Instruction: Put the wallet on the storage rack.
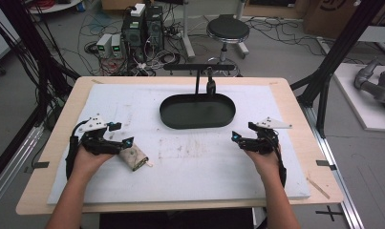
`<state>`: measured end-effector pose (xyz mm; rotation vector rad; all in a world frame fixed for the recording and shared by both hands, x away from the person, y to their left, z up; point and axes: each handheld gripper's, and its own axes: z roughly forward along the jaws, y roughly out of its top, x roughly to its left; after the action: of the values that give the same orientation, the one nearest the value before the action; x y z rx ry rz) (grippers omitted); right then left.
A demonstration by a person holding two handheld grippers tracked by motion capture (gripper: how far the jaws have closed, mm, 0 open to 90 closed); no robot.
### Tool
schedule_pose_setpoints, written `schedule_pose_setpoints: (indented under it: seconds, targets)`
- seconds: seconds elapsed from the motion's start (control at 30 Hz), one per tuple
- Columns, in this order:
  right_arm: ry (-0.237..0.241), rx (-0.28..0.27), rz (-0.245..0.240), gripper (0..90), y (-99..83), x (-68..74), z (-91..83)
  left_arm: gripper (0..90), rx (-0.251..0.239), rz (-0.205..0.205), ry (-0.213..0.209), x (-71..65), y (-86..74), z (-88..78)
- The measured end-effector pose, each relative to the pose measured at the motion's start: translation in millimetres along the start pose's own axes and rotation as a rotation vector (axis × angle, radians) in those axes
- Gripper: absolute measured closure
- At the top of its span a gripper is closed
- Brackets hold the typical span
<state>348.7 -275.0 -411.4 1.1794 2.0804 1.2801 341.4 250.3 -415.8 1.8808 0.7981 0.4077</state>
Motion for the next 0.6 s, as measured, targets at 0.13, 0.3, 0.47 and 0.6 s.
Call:
schedule_pose_setpoints:
  seconds: [0.13, 0.3, 0.47, 0.6]
  targets:
    - [0.019, -0.007, -0.018, 18.4, 5.0, 8.0, 7.6, 17.2, 0.007, -0.013, 0.016, 1.0, -7.1, -9.5]
    - [0.053, -0.009, -0.045, 18.5, 15.2, 22.7, 17.7, 17.2, -0.004, -0.021, 0.051, 3.3, -12.3, -26.3]
    - [0.101, 0.006, -0.072, 18.4, 23.4, 40.4, 33.7, 17.2, -0.003, -0.036, 0.08, 8.9, -25.0, -43.5]
    - [0.14, 0.029, -0.091, 18.4, 27.6, 55.3, 48.2, 17.1, 0.0, -0.056, 0.107, 15.4, -33.5, -56.0]
